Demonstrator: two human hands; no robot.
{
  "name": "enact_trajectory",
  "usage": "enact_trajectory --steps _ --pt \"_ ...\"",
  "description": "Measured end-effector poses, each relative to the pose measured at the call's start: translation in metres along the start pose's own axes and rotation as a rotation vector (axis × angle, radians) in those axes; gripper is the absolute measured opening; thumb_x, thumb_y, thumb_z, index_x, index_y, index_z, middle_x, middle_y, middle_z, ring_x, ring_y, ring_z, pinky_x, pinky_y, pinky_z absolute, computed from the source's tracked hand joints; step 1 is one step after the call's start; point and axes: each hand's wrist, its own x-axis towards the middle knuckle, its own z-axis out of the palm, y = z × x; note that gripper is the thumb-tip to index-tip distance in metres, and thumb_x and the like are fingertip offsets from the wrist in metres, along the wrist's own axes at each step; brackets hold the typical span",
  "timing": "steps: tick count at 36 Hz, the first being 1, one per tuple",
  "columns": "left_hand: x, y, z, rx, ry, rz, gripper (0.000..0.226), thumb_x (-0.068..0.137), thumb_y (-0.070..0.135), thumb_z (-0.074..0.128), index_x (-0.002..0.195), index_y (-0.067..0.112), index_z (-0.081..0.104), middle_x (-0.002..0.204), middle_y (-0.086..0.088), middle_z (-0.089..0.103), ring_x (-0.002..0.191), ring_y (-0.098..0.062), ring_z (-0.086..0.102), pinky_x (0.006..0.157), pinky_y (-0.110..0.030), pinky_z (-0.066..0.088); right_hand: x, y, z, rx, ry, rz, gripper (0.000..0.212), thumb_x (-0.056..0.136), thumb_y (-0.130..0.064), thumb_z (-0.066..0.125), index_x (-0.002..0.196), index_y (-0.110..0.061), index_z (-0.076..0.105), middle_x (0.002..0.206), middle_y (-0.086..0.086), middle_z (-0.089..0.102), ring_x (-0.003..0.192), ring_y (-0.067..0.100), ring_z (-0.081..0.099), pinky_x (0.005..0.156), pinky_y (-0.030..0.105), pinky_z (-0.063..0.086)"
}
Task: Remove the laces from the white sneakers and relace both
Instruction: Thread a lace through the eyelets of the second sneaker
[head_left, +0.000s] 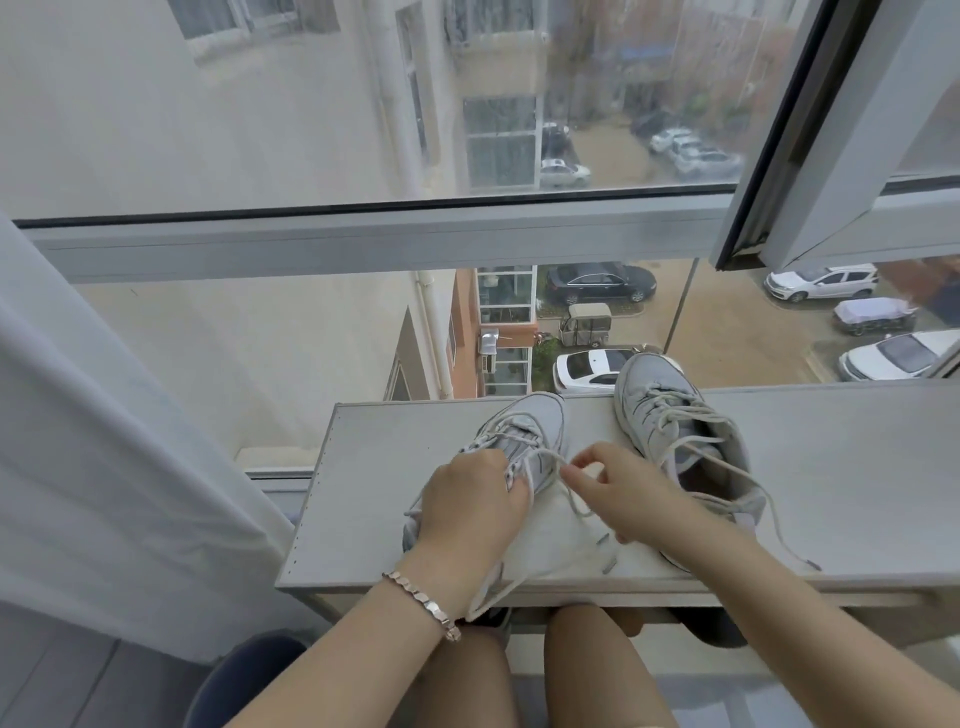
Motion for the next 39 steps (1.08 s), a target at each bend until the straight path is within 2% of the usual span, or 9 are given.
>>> enact_trajectory --steps 5,12,18,22,25,29,32,36,39 --pt "-0.006 -0.006 -0.007 -0.044 -0.002 -0.015 0.029 0.089 0.034 0.048 0.065 0.018 0.046 0.061 0.004 0.042 0.066 -0.019 0.04 0.057 -0.029 0.025 0.017 -0.003 0.017 0.059 0.148 -0.089 0.053 0.091 -0.055 0.038 0.066 -0.011 0.05 0.082 0.01 0.068 0.068 0.024 0.057 0.06 0.029 0.038" --pt "-0.012 -0.017 -0.014 -0.193 0.018 -0.013 0.034 0.088 0.029 0.054 0.06 0.01 0.049 0.053 0.002 0.038 0.06 -0.02 0.038 0.053 -0.031 0.019 0.028 0.006 0.032 0.032 0.268 -0.191 0.028 0.089 -0.04 0.057 0.107 -0.022 0.047 0.089 -0.006 0.045 0.074 0.006 0.044 0.062 0.024 0.036" --pt "-0.013 -0.022 -0.016 -0.219 0.009 -0.037 0.039 0.085 0.023 0.057 0.052 0.014 0.038 0.05 0.001 0.034 0.057 -0.022 0.034 0.052 -0.031 0.02 0.033 0.009 0.032 -0.041 0.195 -0.261 0.03 0.095 -0.031 0.048 0.09 -0.004 0.061 0.094 0.009 0.049 0.086 0.025 0.051 0.076 0.033 0.039" --pt "-0.01 -0.024 -0.015 -0.231 0.026 -0.072 0.041 0.086 0.022 0.055 0.05 0.014 0.036 0.049 0.001 0.034 0.052 -0.018 0.032 0.049 -0.03 0.02 0.019 -0.001 0.009 0.614 0.169 -0.326 0.044 0.096 -0.025 0.046 0.056 -0.016 0.062 0.063 0.012 0.064 0.071 0.027 0.063 0.078 0.038 0.048" --pt "-0.01 -0.022 -0.013 -0.216 0.02 -0.082 0.038 0.087 0.023 0.053 0.053 0.013 0.039 0.05 0.0 0.036 0.056 -0.021 0.036 0.05 -0.03 0.021 0.012 -0.007 -0.02 1.13 -0.022 -0.45 0.052 0.091 -0.029 0.048 0.039 -0.023 0.042 0.036 -0.007 0.033 0.038 0.013 0.039 0.057 0.023 0.048" --pt "-0.01 -0.02 -0.009 -0.187 0.018 -0.083 0.039 0.088 0.025 0.053 0.054 0.012 0.04 0.053 -0.001 0.037 0.059 -0.023 0.038 0.053 -0.029 0.023 0.012 -0.009 -0.042 0.134 -0.035 -0.381 0.06 0.084 -0.064 0.047 0.047 -0.019 0.061 0.038 -0.006 0.046 0.034 0.005 0.038 0.049 0.018 0.039" --pt "-0.01 -0.021 -0.009 -0.167 0.014 -0.065 0.035 0.089 0.026 0.051 0.058 0.01 0.045 0.054 -0.001 0.038 0.059 -0.022 0.039 0.052 -0.03 0.022 0.023 -0.007 -0.044 -0.607 0.047 -0.199 0.061 0.096 -0.052 0.03 0.063 -0.012 0.061 0.057 0.0 0.059 0.055 0.014 0.056 0.065 0.029 0.048" --pt "-0.012 -0.019 -0.009 -0.125 0.008 -0.029 0.033 0.091 0.029 0.049 0.062 0.013 0.046 0.056 0.004 0.036 0.063 -0.02 0.039 0.053 -0.03 0.022 0.034 -0.004 -0.035 -0.576 0.398 -0.237 0.042 0.101 -0.033 0.029 0.07 -0.012 0.048 0.064 0.001 0.047 0.076 0.028 0.056 0.059 0.031 0.033" --pt "-0.012 -0.017 -0.009 -0.115 0.001 -0.024 0.035 0.09 0.028 0.048 0.059 0.014 0.042 0.056 0.004 0.034 0.064 -0.02 0.037 0.055 -0.03 0.022 0.037 -0.002 -0.026 -0.428 0.45 -0.306 0.026 0.097 -0.018 0.043 0.117 -0.011 0.058 0.115 0.006 0.062 0.106 0.03 0.056 0.077 0.035 0.043"
